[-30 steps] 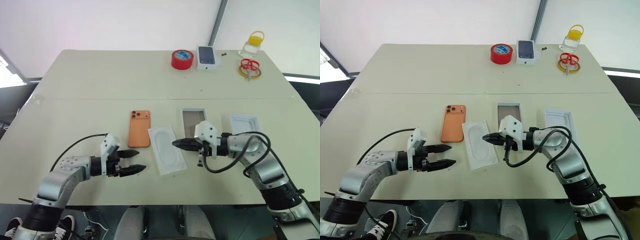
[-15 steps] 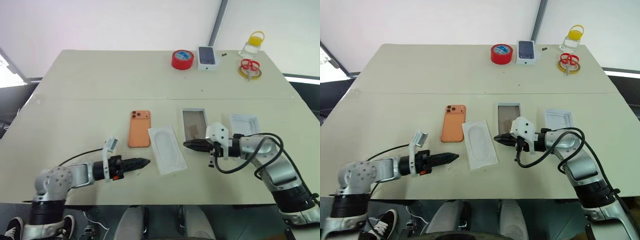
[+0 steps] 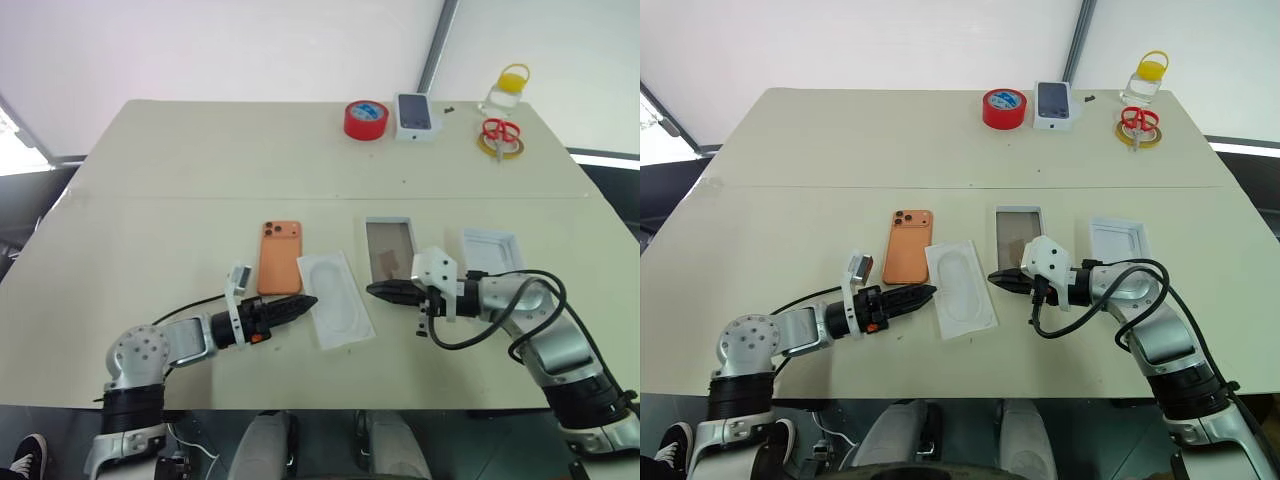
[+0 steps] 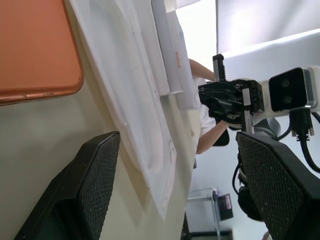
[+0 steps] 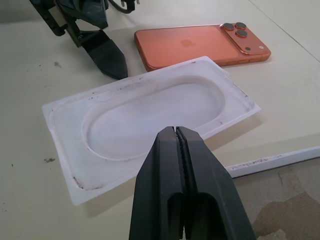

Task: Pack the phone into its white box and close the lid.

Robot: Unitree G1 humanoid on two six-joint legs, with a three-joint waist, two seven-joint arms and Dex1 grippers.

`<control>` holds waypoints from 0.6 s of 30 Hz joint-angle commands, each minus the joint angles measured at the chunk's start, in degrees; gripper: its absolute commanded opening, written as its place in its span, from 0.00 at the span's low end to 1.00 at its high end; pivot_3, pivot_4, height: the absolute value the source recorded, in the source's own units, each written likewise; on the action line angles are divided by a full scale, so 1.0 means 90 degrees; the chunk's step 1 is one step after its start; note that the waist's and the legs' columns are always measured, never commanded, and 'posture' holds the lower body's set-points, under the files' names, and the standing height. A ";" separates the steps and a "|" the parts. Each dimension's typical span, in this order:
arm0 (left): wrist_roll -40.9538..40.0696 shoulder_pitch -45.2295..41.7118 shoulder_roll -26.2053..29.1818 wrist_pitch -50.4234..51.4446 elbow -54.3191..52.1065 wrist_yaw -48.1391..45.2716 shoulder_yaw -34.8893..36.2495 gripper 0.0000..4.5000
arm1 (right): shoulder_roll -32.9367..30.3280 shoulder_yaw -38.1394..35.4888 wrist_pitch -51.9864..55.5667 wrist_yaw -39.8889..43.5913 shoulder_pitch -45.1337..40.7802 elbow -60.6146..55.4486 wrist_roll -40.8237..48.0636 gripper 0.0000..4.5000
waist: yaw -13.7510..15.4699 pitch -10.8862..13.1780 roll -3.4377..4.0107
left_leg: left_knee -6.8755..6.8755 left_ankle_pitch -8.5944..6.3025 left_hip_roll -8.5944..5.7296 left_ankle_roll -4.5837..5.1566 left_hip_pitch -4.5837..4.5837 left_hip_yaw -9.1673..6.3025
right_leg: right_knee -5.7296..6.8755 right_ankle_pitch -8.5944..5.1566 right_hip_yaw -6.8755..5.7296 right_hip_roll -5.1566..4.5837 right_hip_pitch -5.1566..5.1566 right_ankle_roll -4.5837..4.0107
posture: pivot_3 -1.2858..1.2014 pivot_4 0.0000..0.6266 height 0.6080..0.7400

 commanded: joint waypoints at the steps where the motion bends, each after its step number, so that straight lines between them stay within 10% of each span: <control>1: 0.0343 0.0033 -0.0061 -0.0125 -0.0036 0.0213 -0.0315 0.87 | 0.0007 -0.0154 -0.0057 -0.0055 0.0004 -0.0231 0.0062 0.01 | -0.0003 -0.0001 0.0000 | 0.0000 0.0000 -0.0001 0.0000 0.0000 0.0000 | 0.0000 0.0000 0.0000 0.0000 0.0000 0.0000 | 0.52 0.24 1.00; 7: 0.0374 -0.0033 -0.0136 0.0042 -0.0051 0.0473 -0.0406 0.87 | 0.0035 -0.0143 -0.0078 -0.0091 -0.0013 -0.0195 0.0070 0.01 | -0.0003 -0.0002 0.0000 | 0.0000 0.0000 -0.0001 0.0000 0.0002 0.0000 | -0.0001 0.0000 0.0000 0.0000 0.0002 0.0000 | 0.52 0.24 1.00; 16: 0.0430 -0.0216 -0.0264 0.0451 0.0254 0.1135 -0.0075 0.01 | 0.0020 -0.0171 -0.0140 -0.0140 -0.0017 -0.0178 0.0046 0.00 | 0.0004 -0.0016 0.0022 | 0.0000 0.0000 -0.0001 0.0000 0.0021 0.0001 | -0.0001 0.0000 0.0000 -0.0001 0.0020 0.0000 | 0.52 0.24 1.00; 18: 0.0372 -0.0310 -0.0334 0.0630 0.0326 0.1296 0.0012 0.01 | 0.0029 -0.0177 -0.0132 -0.0150 -0.0029 -0.0190 0.0060 0.00 | -0.0009 -0.0016 0.0022 | -0.0001 -0.0001 -0.0001 0.0000 0.0045 0.0000 | -0.0001 -0.0001 -0.0001 -0.0001 0.0044 0.0001 | 0.52 0.24 1.00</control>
